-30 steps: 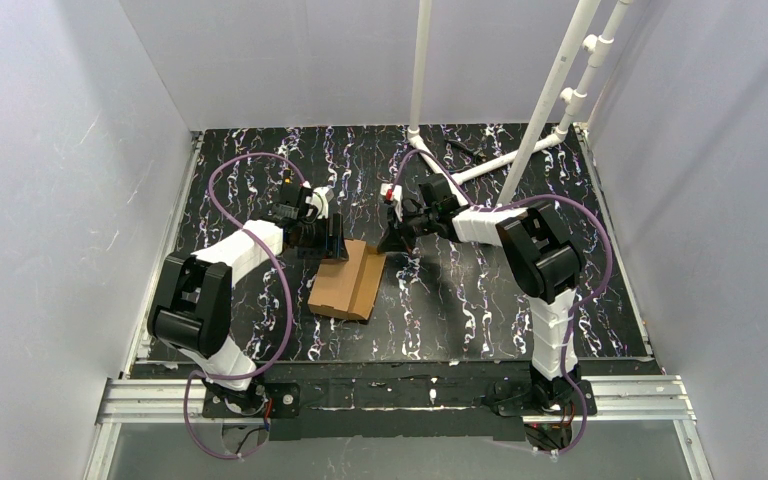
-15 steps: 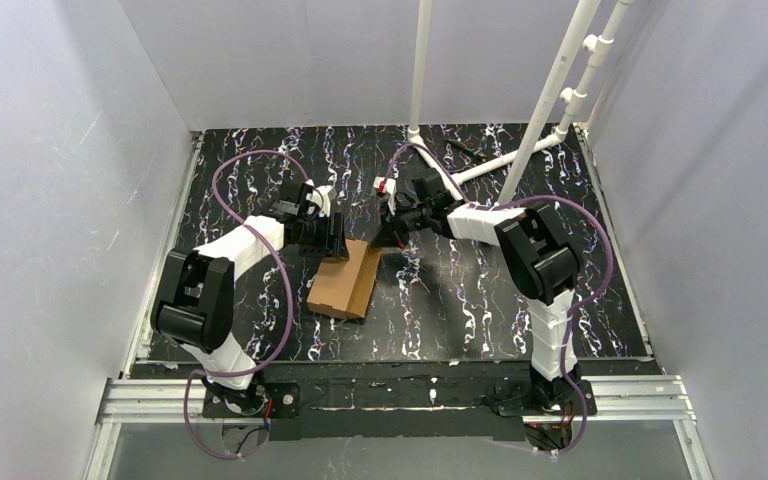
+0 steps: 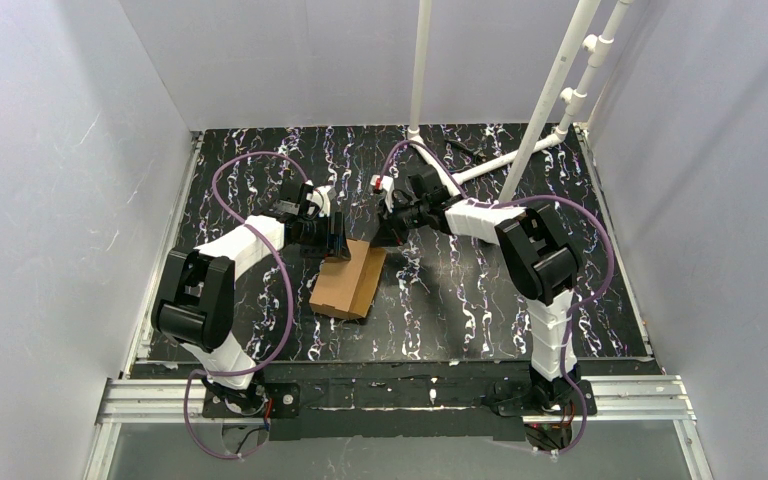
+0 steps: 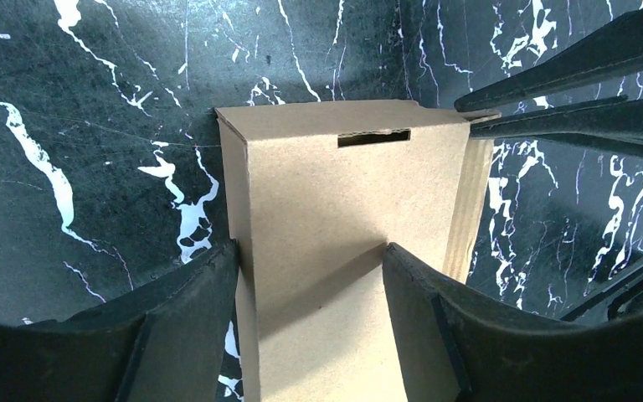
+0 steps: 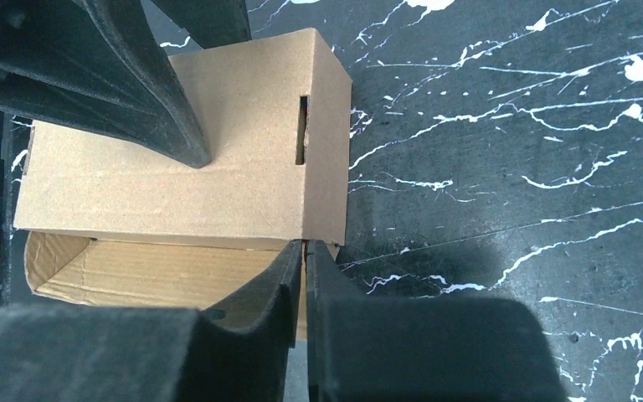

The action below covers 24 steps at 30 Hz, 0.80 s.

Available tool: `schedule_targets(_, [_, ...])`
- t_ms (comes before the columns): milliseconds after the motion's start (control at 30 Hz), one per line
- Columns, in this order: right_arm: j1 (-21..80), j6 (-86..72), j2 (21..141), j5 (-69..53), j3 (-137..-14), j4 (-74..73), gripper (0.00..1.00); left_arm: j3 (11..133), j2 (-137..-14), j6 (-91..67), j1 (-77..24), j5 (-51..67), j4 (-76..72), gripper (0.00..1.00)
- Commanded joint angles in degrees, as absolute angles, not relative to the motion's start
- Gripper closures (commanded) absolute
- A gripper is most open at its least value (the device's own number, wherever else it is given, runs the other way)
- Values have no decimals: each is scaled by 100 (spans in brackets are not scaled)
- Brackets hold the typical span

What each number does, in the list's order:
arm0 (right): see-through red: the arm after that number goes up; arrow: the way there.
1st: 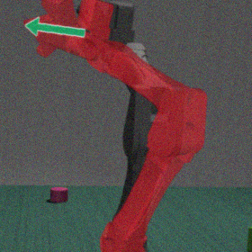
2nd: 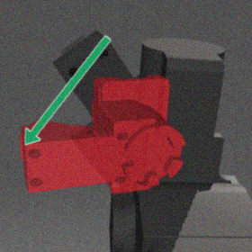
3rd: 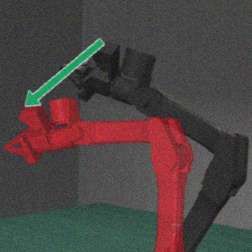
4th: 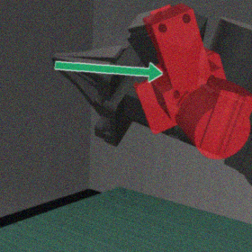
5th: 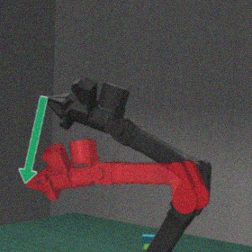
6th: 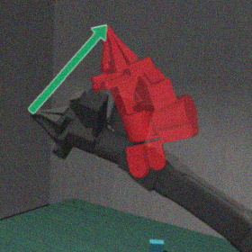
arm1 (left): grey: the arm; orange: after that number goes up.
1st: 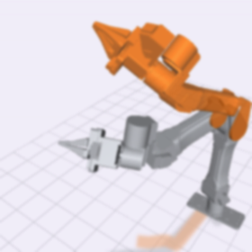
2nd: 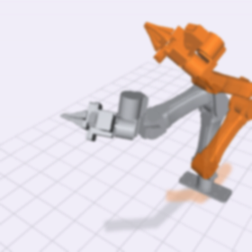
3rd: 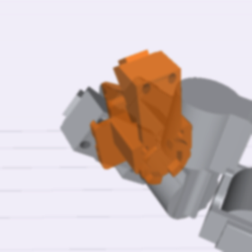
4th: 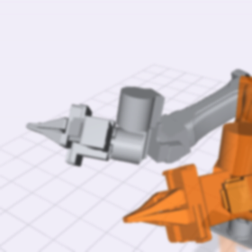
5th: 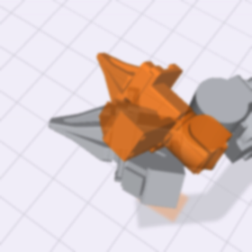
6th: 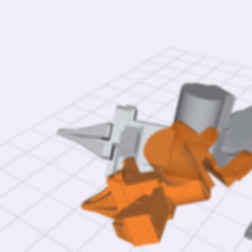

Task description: Fold the paper box

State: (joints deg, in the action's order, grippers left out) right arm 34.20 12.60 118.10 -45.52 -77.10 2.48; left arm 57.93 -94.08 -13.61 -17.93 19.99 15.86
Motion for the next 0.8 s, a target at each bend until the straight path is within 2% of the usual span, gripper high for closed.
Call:
schedule_targets(0, [3363,1389,11392,-4729,-7954,-70,76,5834,-9381,-1501,-1729,2005,1694,39])
schedule_targets(100, [3338,1461,11253,-4736,-7933,-263,72,5840,-9361,-1542,-1706,2003,1696,38])
schedule_targets(433, [3305,2021,10698,-4566,-7815,-913,68,5902,-9232,-1619,-1696,2017,1725,34])
schedule_targets(533, [3305,1896,10411,-4358,-7449,-892,71,5907,-9173,-1675,-1694,2035,1690,31])
schedule_targets(600, [3305,1612,10256,-4150,-7108,-762,78,5920,-9131,-1715,-1687,2027,1671,30])
schedule_targets(667, [3310,1279,10142,-3972,-6783,-600,82,5902,-9051,-1772,-1672,2009,1626,25])
schedule_targets(767, [3381,920,10001,-3670,-6302,-313,83,5859,-8856,-1863,-1660,2004,1521,17])
